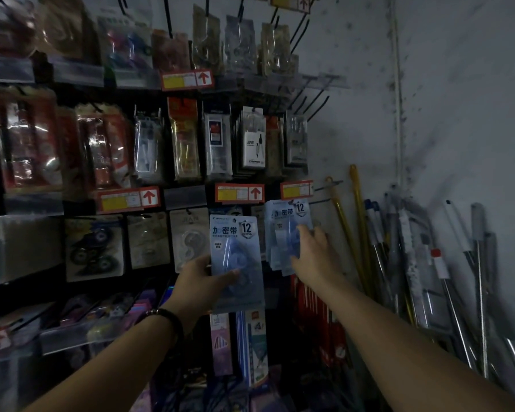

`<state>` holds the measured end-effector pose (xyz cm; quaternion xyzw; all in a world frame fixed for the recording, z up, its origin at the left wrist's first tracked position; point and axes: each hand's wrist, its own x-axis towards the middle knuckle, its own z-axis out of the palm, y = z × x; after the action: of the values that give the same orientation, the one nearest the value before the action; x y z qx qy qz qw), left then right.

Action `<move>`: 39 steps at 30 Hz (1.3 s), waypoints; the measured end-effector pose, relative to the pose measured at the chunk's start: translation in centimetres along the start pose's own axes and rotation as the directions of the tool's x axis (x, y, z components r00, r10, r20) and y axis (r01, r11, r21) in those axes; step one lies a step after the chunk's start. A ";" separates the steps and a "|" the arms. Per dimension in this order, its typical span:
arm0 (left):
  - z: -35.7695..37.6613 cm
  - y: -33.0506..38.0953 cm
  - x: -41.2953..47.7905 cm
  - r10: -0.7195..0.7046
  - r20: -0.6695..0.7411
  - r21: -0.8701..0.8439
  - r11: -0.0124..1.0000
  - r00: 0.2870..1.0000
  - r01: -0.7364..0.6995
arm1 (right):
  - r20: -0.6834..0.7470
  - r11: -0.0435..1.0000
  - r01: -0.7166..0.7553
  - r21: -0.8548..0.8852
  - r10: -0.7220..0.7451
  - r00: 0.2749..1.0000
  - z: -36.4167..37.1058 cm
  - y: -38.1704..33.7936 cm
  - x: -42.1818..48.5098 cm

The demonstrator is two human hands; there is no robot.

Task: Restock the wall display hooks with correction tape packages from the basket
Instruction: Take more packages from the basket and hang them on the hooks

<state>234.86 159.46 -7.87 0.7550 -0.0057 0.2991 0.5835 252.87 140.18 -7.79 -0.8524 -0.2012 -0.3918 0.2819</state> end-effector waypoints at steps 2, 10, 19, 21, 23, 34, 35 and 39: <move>-0.1 -0.3 -0.1 0.000 -0.018 -0.011 1.000 1.000 0.000 | 0.003 1.000 0.019 -0.007 -0.019 1.000 -0.3 -0.2 -0.9; 2.3 0.0 -0.7 0.015 0.015 -0.050 0.999 1.000 -0.014 | 0.063 0.930 0.336 0.152 -0.348 0.935 -3.5 -3.8 -7.8; 4.6 1.3 -1.4 -0.006 0.122 -0.077 0.997 0.993 0.016 | -0.063 0.957 0.181 0.227 -0.171 0.983 -3.4 -2.8 -7.5; 4.1 0.8 -1.2 0.108 0.106 0.206 0.970 0.989 -0.128 | -0.049 0.971 0.092 0.220 -0.084 0.995 -3.2 -1.8 -6.6; 3.4 0.2 -1.3 0.186 0.146 0.473 0.850 0.972 -0.234 | -0.035 0.979 0.034 0.201 -0.028 0.999 -2.9 -1.0 -5.9; 0.7 -0.9 -0.9 0.235 0.276 0.701 0.614 0.932 -0.363 | -0.050 0.982 0.000 0.189 0.010 0.999 -2.6 -0.2 -2.7; 0.6 -1.0 -0.8 0.235 0.285 0.711 0.598 0.929 -0.369 | -0.042 0.982 0.001 0.187 0.007 0.999 -2.6 -0.2 -2.5; 0.4 -1.0 -0.8 0.253 0.307 0.725 0.563 0.918 -0.398 | -0.042 0.987 0.001 0.159 0.005 0.999 -3.0 -0.2 -1.8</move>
<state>234.73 159.10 -9.19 0.9392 -0.0652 0.3097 0.1333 250.06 138.21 -7.54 -0.8190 -0.2250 -0.3919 0.3535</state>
